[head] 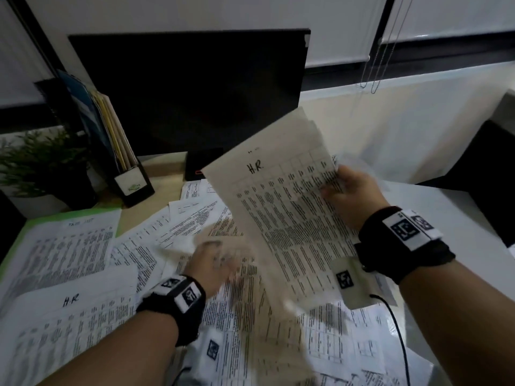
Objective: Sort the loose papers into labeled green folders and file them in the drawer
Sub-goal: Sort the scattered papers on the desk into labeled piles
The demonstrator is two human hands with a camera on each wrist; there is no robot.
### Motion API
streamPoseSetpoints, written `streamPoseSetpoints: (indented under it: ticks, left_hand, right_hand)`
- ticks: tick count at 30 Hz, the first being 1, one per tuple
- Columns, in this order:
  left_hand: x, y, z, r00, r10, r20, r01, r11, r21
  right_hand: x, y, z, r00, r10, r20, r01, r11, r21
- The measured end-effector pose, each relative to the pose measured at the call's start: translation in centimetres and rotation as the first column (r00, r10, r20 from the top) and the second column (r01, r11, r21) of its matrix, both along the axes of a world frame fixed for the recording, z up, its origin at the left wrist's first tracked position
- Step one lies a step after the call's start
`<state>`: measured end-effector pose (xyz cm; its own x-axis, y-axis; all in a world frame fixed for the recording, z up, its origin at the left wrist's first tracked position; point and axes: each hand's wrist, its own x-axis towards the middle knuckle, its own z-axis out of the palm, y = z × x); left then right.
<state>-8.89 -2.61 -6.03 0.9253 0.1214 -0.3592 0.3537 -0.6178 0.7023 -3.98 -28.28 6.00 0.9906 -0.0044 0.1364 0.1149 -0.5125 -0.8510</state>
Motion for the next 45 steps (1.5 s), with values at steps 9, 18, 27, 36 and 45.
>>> streamPoseSetpoints:
  ticks: [9,18,27,36,45]
  left_hand:
    - [1.9,3.1,7.2,0.898,0.403,-0.178,-0.413,0.631,-0.656]
    - [-0.1,2.8,5.6,0.982,0.102,-0.162,-0.174,0.832,-0.528]
    - [-0.3,4.4,4.8,0.915,0.341,0.214,-0.314,0.938,-0.149]
    - [-1.5,5.8,1.1,0.980,0.196,0.047,-0.194,0.980,-0.035]
    - [-2.5,4.2,-1.8,0.982,0.148,-0.117,-0.171,0.962,-0.214]
  right_hand:
    - [-2.3,-0.2,-0.4,0.959,0.260,-0.116,-0.255,0.965,0.063]
    - [-3.3,-0.6,-2.4,0.956,0.201,-0.216,-0.198,0.980,0.038]
    - [-3.4,-3.0,-3.4,0.949,-0.254,-0.185,0.181,0.924,-0.337]
    - [-2.5,-4.5,-3.6,0.948,-0.188,-0.255,0.255,0.930,0.264]
    - [-2.2,-2.5,-8.6,0.809,-0.252,-0.531,0.229,0.967,-0.109]
